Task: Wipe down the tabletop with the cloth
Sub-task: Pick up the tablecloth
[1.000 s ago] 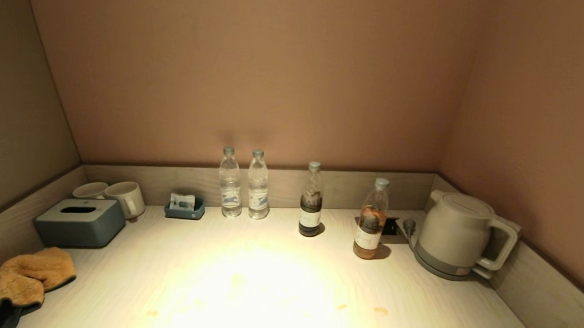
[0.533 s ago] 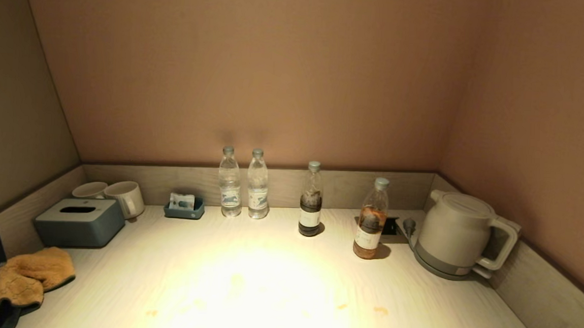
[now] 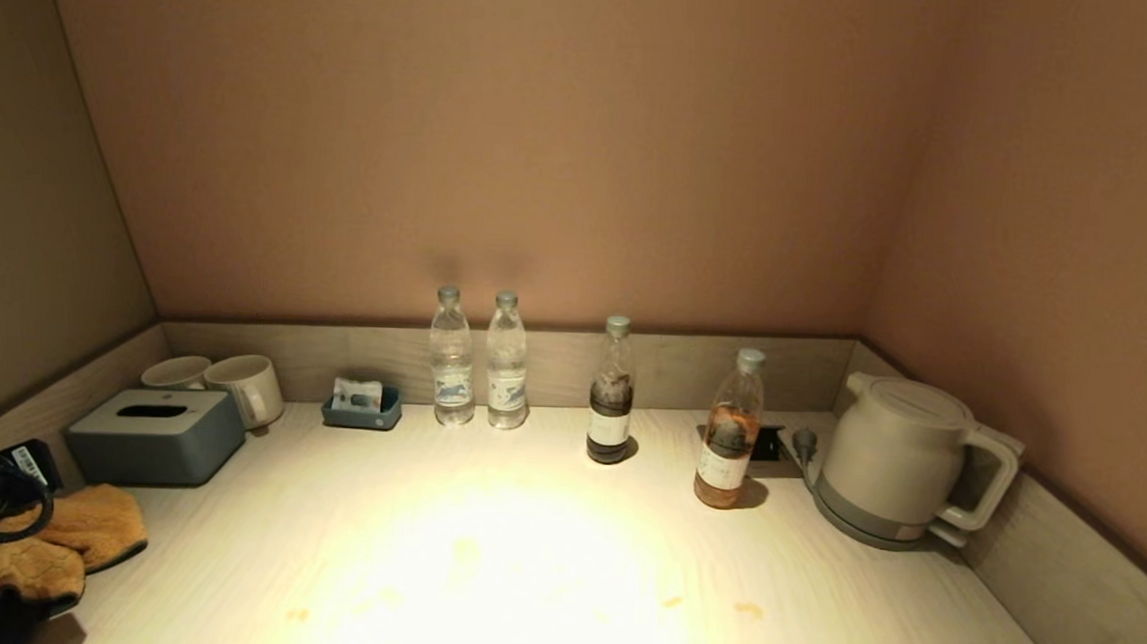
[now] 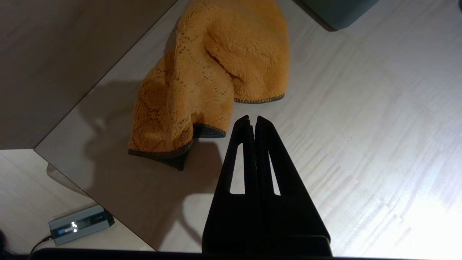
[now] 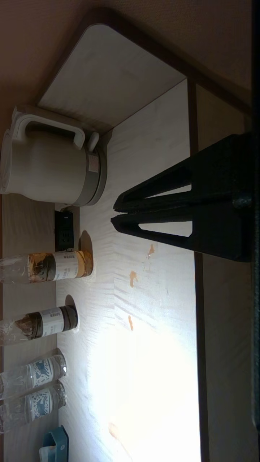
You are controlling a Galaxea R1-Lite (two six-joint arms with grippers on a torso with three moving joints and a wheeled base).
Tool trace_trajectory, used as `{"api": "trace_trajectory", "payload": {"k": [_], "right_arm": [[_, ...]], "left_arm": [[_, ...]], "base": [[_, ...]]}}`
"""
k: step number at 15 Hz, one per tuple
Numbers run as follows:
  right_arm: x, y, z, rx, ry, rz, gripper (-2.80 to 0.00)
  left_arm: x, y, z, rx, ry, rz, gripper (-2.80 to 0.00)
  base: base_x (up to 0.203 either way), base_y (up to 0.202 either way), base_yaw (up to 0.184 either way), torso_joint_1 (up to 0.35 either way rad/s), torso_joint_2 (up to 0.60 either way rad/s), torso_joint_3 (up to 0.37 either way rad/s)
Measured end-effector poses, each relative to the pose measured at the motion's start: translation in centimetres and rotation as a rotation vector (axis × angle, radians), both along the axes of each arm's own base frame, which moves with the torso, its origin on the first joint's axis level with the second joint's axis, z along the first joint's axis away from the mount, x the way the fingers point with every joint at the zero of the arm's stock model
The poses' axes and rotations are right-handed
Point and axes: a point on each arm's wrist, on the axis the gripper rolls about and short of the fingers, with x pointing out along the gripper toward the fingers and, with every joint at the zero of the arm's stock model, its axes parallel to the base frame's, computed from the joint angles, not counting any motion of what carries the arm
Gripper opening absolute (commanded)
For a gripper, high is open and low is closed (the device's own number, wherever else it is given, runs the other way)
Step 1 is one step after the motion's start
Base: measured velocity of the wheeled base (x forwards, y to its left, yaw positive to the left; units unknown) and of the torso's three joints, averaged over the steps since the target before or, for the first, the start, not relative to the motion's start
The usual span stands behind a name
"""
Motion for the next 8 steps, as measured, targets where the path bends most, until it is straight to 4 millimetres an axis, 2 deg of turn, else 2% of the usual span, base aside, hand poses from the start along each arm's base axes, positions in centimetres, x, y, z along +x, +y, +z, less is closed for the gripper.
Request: {"api": "trace_trajectory", "payload": {"k": [8], "right_arm": [[0.0, 0.0, 0.0, 0.0, 0.0, 0.0, -2.8]], "left_arm": [[2.2, 1.0, -3.1, -0.012, 0.054, 0.004, -2.8]], "base": [[0.0, 0.0, 0.0, 0.0, 0.0, 0.0]]}}
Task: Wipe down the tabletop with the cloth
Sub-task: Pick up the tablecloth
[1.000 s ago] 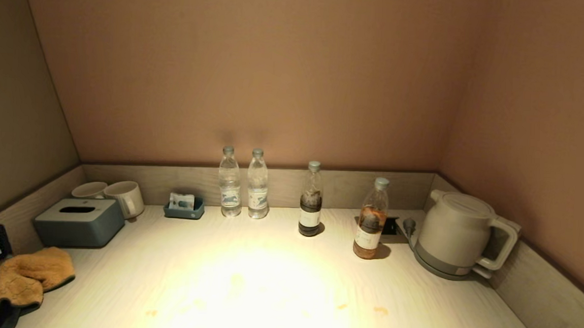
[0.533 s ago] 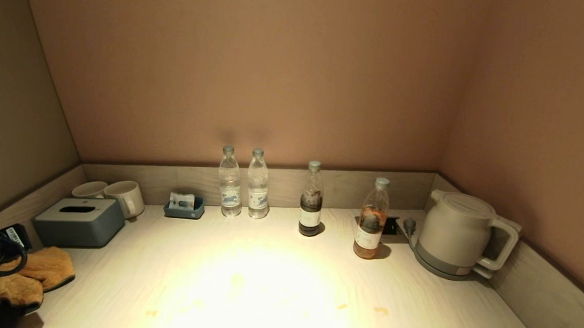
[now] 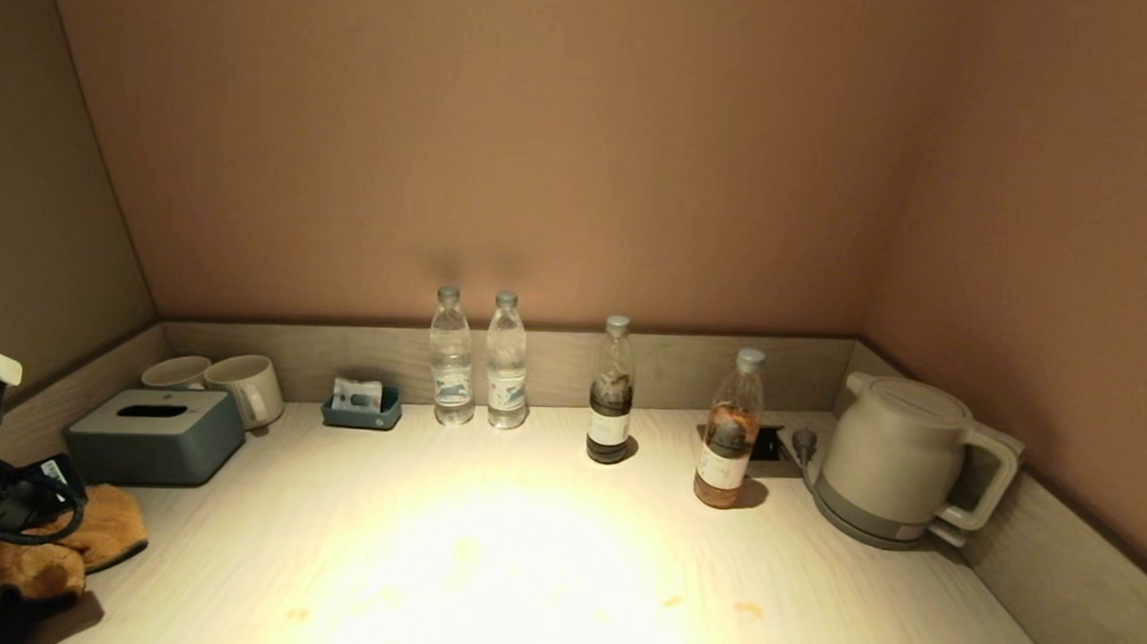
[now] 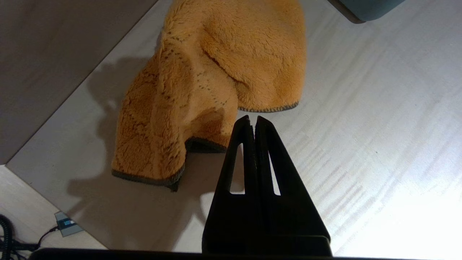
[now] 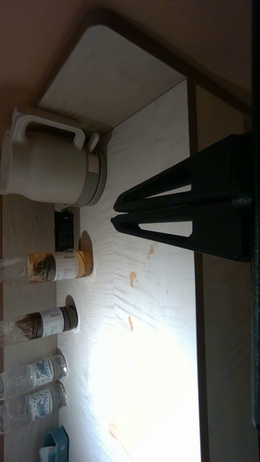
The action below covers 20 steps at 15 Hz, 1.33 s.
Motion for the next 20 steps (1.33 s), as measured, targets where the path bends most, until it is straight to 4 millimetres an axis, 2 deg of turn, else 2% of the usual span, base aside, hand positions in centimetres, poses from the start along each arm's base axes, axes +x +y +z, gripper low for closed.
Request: {"api": "trace_trajectory", "payload": {"k": [7, 18, 19, 20], "right_arm": [[0.0, 0.0, 0.0, 0.0, 0.0, 0.0, -2.8], [0.0, 0.0, 0.0, 0.0, 0.001, 0.0, -2.8], [0.0, 0.0, 0.0, 0.0, 0.0, 0.0, -2.8], [0.0, 0.0, 0.0, 0.0, 0.0, 0.0, -2.8]], "left_arm": [[1.6, 0.7, -2.0, -0.017, 0.045, 0.005, -2.8], [1.9, 0.9, -2.4, -0.012, 0.056, 0.018, -2.8], [1.8, 0.9, -2.4, -0.002, 0.06, 0.025, -2.65], [1.7, 0.9, -2.4, 0.008, 0.067, 0.034, 0.0]], "base": [[0.0, 0.0, 0.0, 0.0, 0.0, 0.0], [0.0, 0.0, 0.0, 0.0, 0.0, 0.0], [0.0, 0.0, 0.0, 0.0, 0.0, 0.0], [0.0, 0.0, 0.0, 0.0, 0.0, 0.0]]}}
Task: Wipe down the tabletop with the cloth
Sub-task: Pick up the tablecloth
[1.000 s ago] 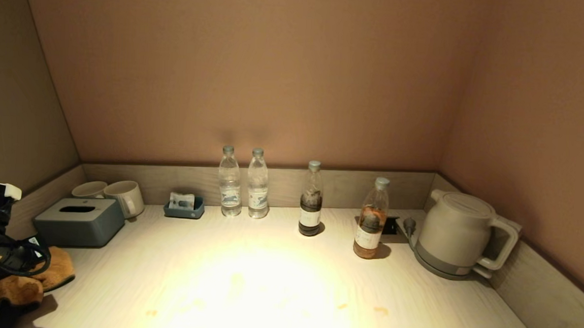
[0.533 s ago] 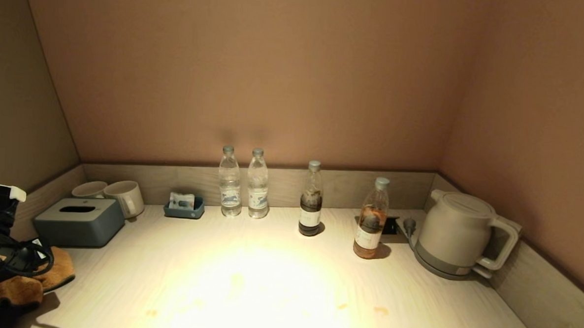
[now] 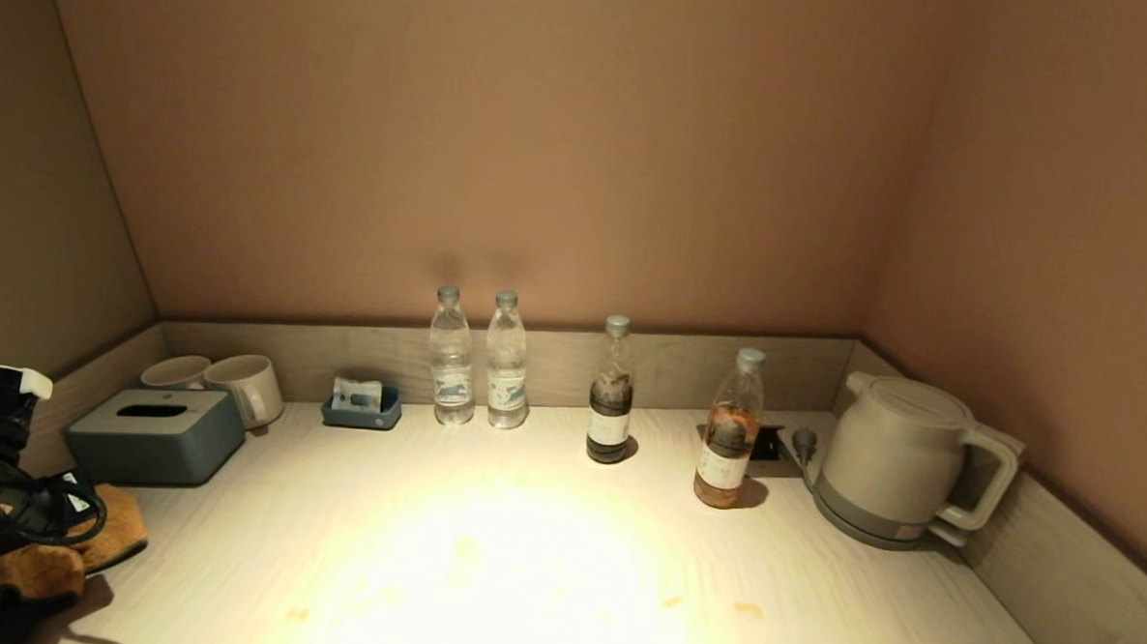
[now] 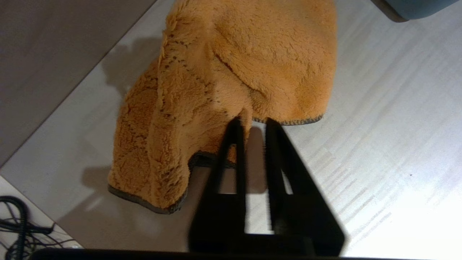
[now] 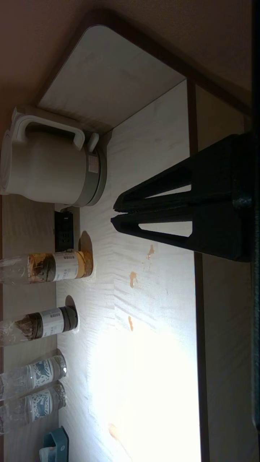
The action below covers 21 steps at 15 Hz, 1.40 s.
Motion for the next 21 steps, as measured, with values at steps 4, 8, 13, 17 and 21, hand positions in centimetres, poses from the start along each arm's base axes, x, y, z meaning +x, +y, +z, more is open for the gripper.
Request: {"api": "trace_trajectory", "payload": {"k": [4, 8, 13, 17, 21], "right_arm": [[0.0, 0.0, 0.0, 0.0, 0.0, 0.0, -2.8], [0.0, 0.0, 0.0, 0.0, 0.0, 0.0, -2.8], [0.0, 0.0, 0.0, 0.0, 0.0, 0.0, -2.8], [0.0, 0.0, 0.0, 0.0, 0.0, 0.0, -2.8], [0.0, 0.0, 0.0, 0.0, 0.0, 0.0, -2.8]], "left_arm": [[-0.3, -0.1, 0.6, 0.018, -0.012, 0.009, 0.0], [-1.0, -0.3, 2.0, 0.029, -0.044, 0.017, 0.0], [-2.1, 0.0, 3.0, 0.041, -0.066, 0.032, 0.0], [-2.2, 0.8, 2.5, 0.037, -0.054, 0.057, 0.0], [-1.3, 1.7, 0.3, 0.01, -0.005, 0.079, 0.0]], "base": [[0.0, 0.0, 0.0, 0.0, 0.0, 0.0], [0.0, 0.0, 0.0, 0.0, 0.0, 0.0], [0.0, 0.0, 0.0, 0.0, 0.0, 0.0], [0.0, 0.0, 0.0, 0.0, 0.0, 0.0], [0.0, 0.0, 0.0, 0.0, 0.0, 0.0]]}}
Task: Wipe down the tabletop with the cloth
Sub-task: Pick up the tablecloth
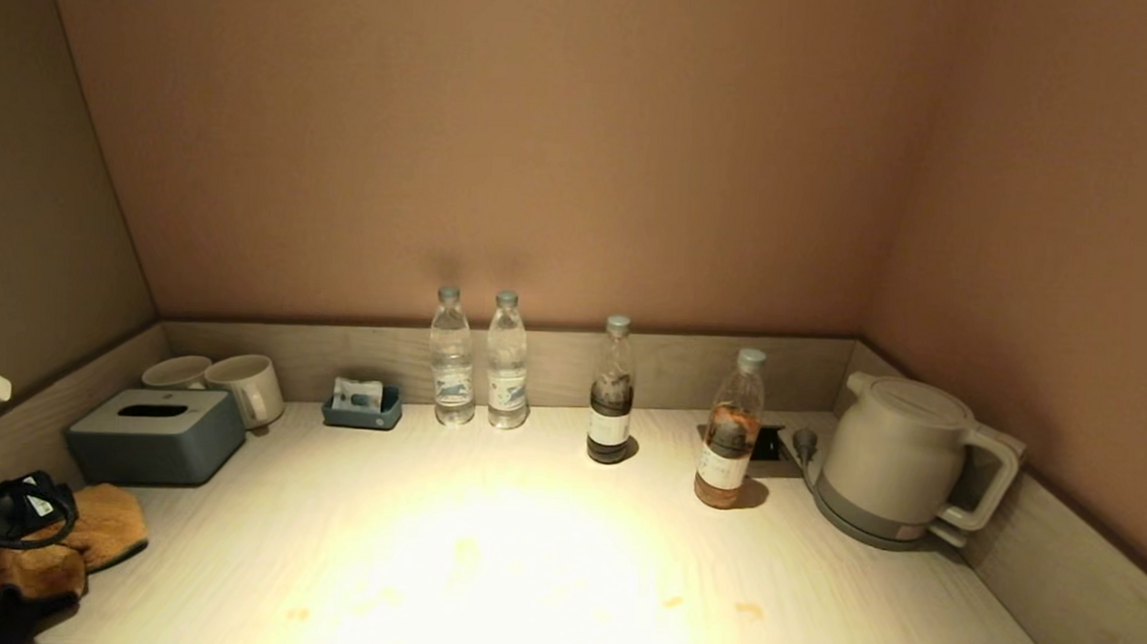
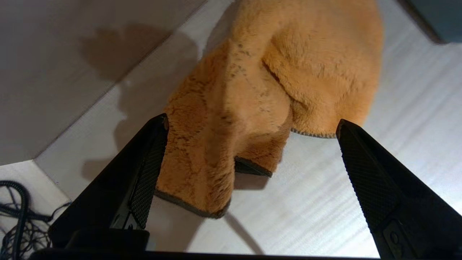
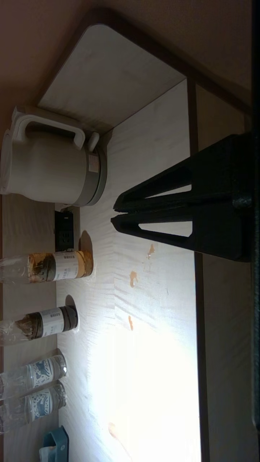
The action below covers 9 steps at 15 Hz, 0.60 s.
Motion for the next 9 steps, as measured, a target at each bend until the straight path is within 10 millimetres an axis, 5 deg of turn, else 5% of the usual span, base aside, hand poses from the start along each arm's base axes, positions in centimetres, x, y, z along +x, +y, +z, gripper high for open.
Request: {"api": "trace_trajectory", "payload": {"k": [9], "right_arm": [[0.0, 0.0, 0.0, 0.0, 0.0, 0.001, -2.8]], "left_arm": [[2.0, 1.0, -3.3, -0.008, 0.038, 0.002, 0.0]], "base": [[0.0, 0.0, 0.0, 0.0, 0.0, 0.0]]}}
